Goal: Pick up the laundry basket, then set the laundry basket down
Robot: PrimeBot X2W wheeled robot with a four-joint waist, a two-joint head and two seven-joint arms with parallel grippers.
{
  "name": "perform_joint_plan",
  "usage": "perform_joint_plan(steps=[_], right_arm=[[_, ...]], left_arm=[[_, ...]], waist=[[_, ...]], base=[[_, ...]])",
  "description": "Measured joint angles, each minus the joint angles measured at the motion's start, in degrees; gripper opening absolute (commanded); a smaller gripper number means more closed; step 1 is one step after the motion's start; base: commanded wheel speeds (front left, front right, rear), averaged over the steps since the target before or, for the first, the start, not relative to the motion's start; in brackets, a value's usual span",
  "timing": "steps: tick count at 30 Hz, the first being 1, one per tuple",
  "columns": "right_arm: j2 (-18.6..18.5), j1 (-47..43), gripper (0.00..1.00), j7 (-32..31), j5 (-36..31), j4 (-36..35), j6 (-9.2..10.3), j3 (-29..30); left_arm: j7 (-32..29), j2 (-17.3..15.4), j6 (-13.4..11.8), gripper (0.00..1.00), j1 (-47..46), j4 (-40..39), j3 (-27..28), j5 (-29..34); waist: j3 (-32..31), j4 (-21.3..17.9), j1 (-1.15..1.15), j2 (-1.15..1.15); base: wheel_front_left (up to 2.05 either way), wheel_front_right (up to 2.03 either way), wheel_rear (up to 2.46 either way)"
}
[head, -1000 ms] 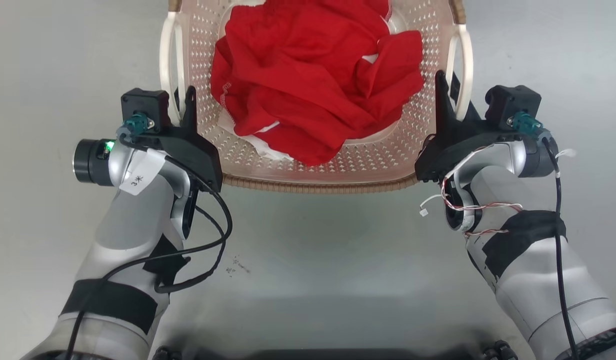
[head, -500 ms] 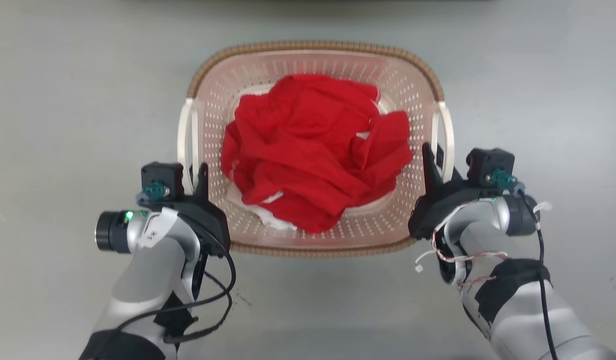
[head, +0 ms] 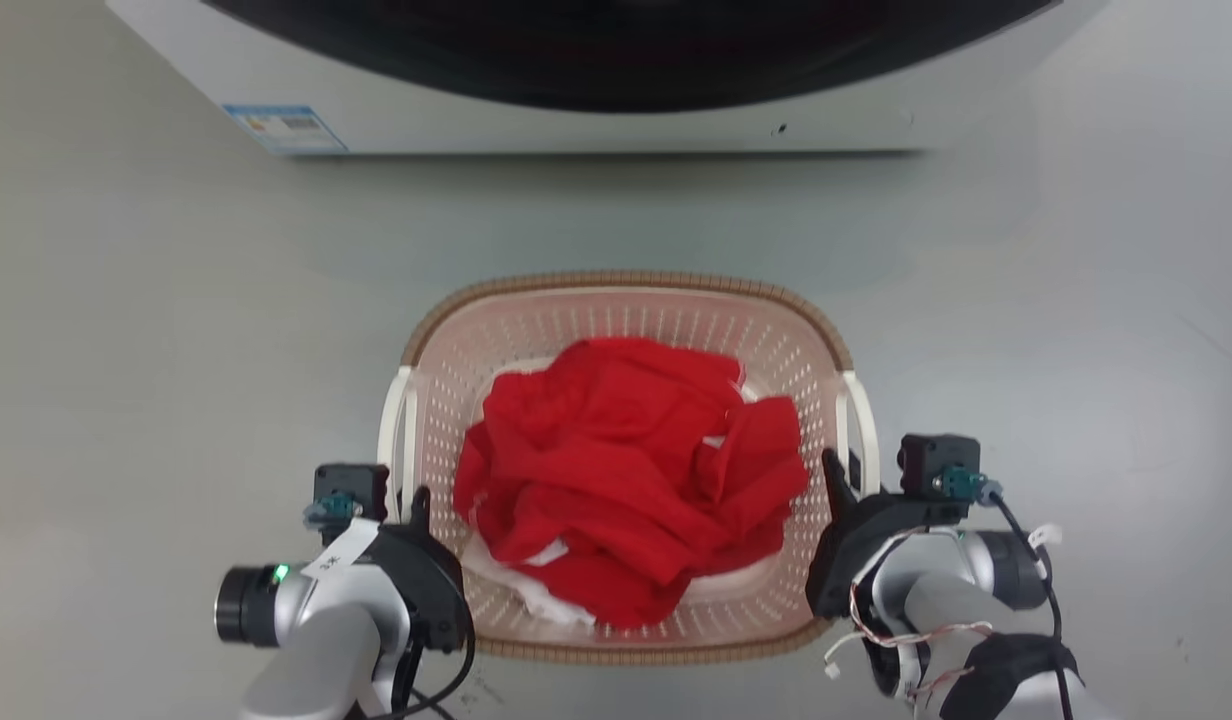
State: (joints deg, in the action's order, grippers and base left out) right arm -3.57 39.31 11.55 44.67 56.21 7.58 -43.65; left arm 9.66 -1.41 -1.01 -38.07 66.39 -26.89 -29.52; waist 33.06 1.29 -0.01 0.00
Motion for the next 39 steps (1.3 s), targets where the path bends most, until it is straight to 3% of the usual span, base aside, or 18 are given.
perform_joint_plan(steps=[19, 39], right_arm=[[-0.3, -13.0, 0.00, -9.6, 10.6, -0.7, 0.48, -9.5], [-0.6, -20.4, 0.00, -14.1, 17.0, -0.8, 0.58, -15.0]], left_arm=[[-7.4, -0.6, 0.0, 0.00, 15.0, 1.1, -6.9, -6.4], [-12.4, -1.4, -0.6, 0.00, 23.7, -0.2, -11.5, -10.1]], waist=[[-16.9, -0.9, 0.00, 0.00], [-30.6, -2.5, 0.00, 0.00]], base=[[0.00, 0.00, 0.00], [0.00, 0.00, 0.00]])
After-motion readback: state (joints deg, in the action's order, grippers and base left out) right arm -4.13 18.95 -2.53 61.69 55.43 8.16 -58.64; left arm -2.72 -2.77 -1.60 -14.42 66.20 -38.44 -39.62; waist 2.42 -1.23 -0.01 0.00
